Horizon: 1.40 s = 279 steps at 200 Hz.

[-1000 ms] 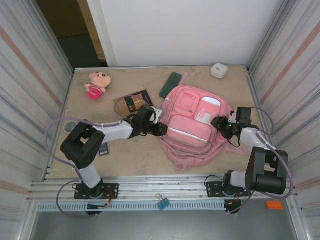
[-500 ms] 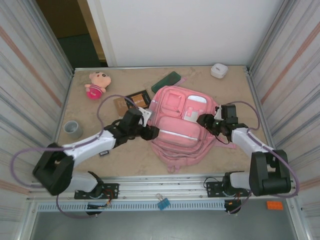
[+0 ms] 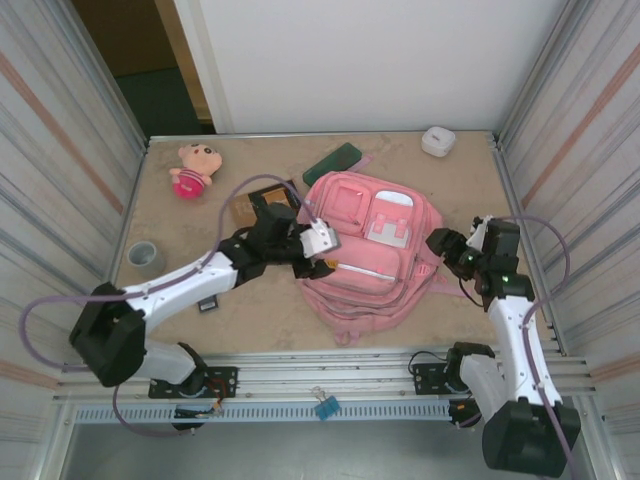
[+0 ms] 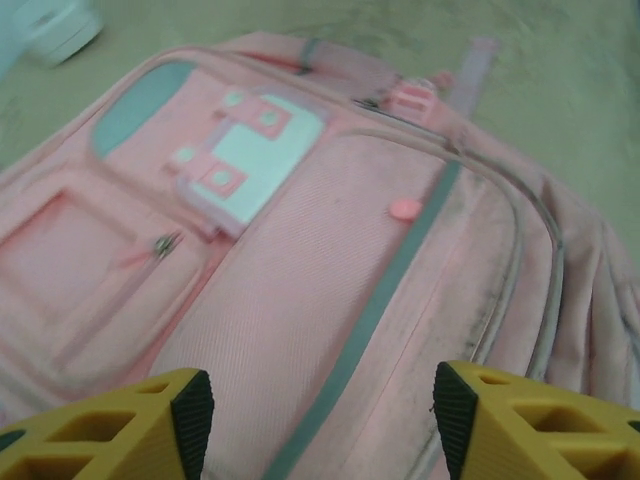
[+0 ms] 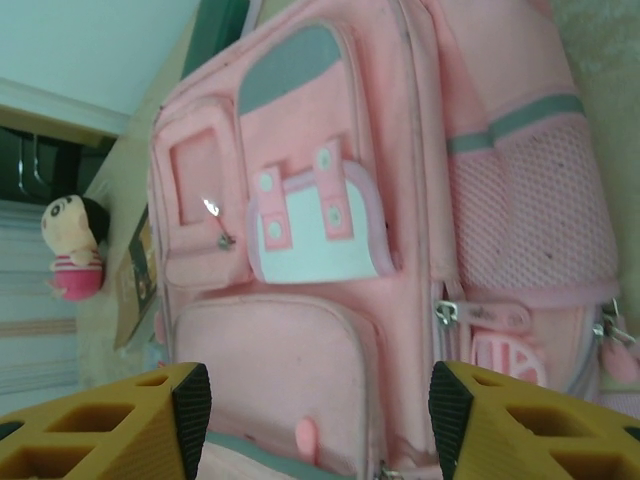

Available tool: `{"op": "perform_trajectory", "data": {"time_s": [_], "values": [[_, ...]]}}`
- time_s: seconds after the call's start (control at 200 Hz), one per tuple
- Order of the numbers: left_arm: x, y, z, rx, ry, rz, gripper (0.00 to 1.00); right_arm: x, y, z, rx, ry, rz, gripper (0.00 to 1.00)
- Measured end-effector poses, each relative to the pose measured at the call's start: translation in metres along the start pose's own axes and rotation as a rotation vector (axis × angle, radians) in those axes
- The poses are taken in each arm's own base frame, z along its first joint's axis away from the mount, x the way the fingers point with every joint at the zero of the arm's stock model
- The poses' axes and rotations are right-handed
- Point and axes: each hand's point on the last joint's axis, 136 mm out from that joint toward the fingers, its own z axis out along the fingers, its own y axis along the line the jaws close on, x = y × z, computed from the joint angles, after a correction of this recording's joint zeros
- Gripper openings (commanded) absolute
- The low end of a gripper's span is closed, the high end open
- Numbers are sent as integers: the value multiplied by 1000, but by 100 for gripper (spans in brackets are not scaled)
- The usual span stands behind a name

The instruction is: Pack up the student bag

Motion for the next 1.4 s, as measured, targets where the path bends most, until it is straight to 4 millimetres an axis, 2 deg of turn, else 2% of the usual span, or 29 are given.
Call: {"op": "perform_trajectory", "data": {"time_s": [0.1,0.185,0.276,0.506,0.697,0.937,1.087,1.263,1.398], "values": [[-3,-24,29,95,23,183,71,8,-9,-2,15,-5,3,62],[-1,-38,53,165,49,269,72,11,-12,-1,19,-3,6,62],[6,-39,73,200,77,321,73,11,-13,1,19,-3,4,62],[15,-40,101,269,135,399,77,16,-22,12,38,31,22,63],[22,-48,107,303,161,430,81,17,-23,18,35,53,27,63],[24,-63,100,383,151,402,81,16,-21,19,21,55,24,63],[34,-72,96,398,167,373,80,16,-20,19,19,56,24,64],[43,-63,101,309,204,373,81,15,-18,16,10,44,16,63],[42,-46,107,208,223,391,79,14,-17,15,10,38,14,63]]}}
